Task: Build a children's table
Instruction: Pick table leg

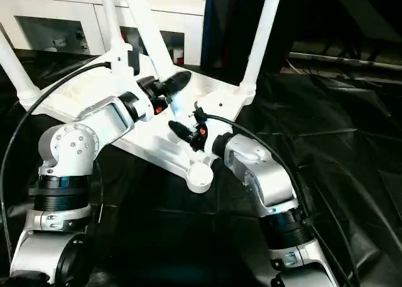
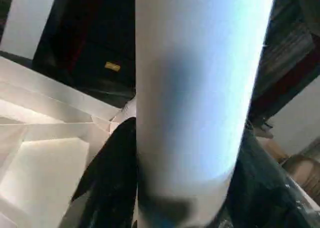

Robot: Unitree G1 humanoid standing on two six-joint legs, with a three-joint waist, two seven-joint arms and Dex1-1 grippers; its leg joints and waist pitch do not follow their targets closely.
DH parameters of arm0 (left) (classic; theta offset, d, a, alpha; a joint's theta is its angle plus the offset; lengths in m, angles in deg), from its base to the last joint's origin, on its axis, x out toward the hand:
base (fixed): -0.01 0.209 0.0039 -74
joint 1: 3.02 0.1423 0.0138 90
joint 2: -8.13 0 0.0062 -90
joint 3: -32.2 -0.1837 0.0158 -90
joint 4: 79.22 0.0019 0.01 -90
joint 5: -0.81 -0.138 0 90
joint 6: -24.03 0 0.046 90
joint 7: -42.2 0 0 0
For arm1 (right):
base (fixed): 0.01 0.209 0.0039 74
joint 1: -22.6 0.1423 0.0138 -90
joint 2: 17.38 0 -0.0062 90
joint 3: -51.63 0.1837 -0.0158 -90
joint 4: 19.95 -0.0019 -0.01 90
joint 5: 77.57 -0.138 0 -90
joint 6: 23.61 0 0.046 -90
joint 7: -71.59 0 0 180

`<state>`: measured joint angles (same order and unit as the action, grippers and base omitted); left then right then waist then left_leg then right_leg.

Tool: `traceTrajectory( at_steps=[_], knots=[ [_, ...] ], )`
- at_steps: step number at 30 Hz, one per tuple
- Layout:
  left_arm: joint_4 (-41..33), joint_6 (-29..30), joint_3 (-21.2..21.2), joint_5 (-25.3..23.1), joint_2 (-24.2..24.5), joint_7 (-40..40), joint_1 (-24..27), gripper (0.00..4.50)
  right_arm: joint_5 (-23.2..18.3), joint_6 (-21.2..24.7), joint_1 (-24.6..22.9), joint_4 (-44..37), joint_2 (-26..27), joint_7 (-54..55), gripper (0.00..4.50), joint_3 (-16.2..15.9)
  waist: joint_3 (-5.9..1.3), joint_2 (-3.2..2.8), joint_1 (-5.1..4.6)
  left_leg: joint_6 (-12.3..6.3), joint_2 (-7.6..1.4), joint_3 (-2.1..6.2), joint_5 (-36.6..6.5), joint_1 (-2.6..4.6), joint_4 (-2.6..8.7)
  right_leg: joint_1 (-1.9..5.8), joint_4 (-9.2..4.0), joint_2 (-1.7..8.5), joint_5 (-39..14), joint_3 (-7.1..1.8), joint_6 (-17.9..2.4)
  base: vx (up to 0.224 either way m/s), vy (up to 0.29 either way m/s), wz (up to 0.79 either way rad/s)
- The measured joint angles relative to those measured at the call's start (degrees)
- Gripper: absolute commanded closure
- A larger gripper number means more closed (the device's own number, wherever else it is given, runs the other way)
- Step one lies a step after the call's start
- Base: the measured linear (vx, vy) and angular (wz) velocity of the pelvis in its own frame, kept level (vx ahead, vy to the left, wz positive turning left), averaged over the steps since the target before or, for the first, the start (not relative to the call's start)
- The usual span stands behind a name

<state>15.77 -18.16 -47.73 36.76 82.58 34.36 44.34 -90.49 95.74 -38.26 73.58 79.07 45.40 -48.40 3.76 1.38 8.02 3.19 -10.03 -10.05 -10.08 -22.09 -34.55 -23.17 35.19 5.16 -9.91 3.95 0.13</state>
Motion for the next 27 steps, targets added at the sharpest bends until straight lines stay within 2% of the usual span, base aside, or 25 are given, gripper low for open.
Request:
traceTrajectory(
  at_steps=[11,12,14,17,20,22,27],
  knots=[
    [-0.2,0.1,0.7,0.2,-0.2,0.7,0.0,2.64,1.2,-1.4,0.0,0.7,0.9,0.2,2.59,0.0,0.00,0.00,0.00,0.00,0.00,0.00,0.0,0.00,0.00,0.00,-0.01,0.00,0.0,0.00,0.0,0.000,0.000,0.00],
    [-0.2,0.2,0.8,0.2,-0.1,0.7,0.0,2.64,1.2,-1.6,0.0,0.9,1.0,0.2,2.03,0.0,0.00,0.00,-0.02,0.00,0.00,0.00,0.0,0.00,0.00,0.00,-0.01,0.00,0.0,-0.01,0.0,0.000,0.000,0.00],
    [-0.2,0.5,0.9,0.4,0.3,0.5,0.0,2.64,0.7,-1.9,0.1,1.1,1.5,0.0,1.89,0.3,0.00,0.00,-0.04,0.00,0.00,0.00,0.0,0.00,0.00,0.00,-0.01,0.00,0.0,-0.01,0.0,0.000,0.000,0.00],
    [-0.2,0.8,1.0,0.4,1.4,-0.4,0.0,2.65,-1.8,-1.7,0.7,1.1,1.8,-1.4,1.55,1.5,0.00,-0.01,-0.06,0.00,0.00,0.00,0.0,0.01,0.00,0.00,-0.01,-0.01,0.0,-0.01,0.0,0.000,0.000,0.00],
    [-0.2,1.7,0.3,0.6,3.9,-3.5,0.0,2.65,-4.4,0.3,1.8,1.1,1.3,-3.6,1.38,3.1,0.00,-0.01,-0.06,0.00,0.00,0.00,0.0,0.01,0.01,0.00,0.01,-0.01,0.0,-0.01,0.0,0.000,0.000,0.00],
    [-0.2,2.4,-0.6,1.1,6.2,-7.2,0.0,2.65,-7.1,2.5,2.3,0.9,-0.2,-6.4,1.03,4.1,0.00,0.00,0.08,0.00,0.00,0.00,0.0,0.02,0.01,0.01,0.00,-0.01,0.0,-0.01,0.0,0.000,0.000,0.00],
    [-1.4,4.4,-3.8,3.3,11.6,-17.5,0.0,2.65,-12.6,8.4,2.8,0.7,-4.0,-13.4,1.01,5.6,0.00,0.01,0.09,-0.01,0.00,0.00,0.0,0.00,0.00,-0.01,0.02,-0.01,0.0,-0.01,0.0,0.000,0.000,0.00]
  ],
)
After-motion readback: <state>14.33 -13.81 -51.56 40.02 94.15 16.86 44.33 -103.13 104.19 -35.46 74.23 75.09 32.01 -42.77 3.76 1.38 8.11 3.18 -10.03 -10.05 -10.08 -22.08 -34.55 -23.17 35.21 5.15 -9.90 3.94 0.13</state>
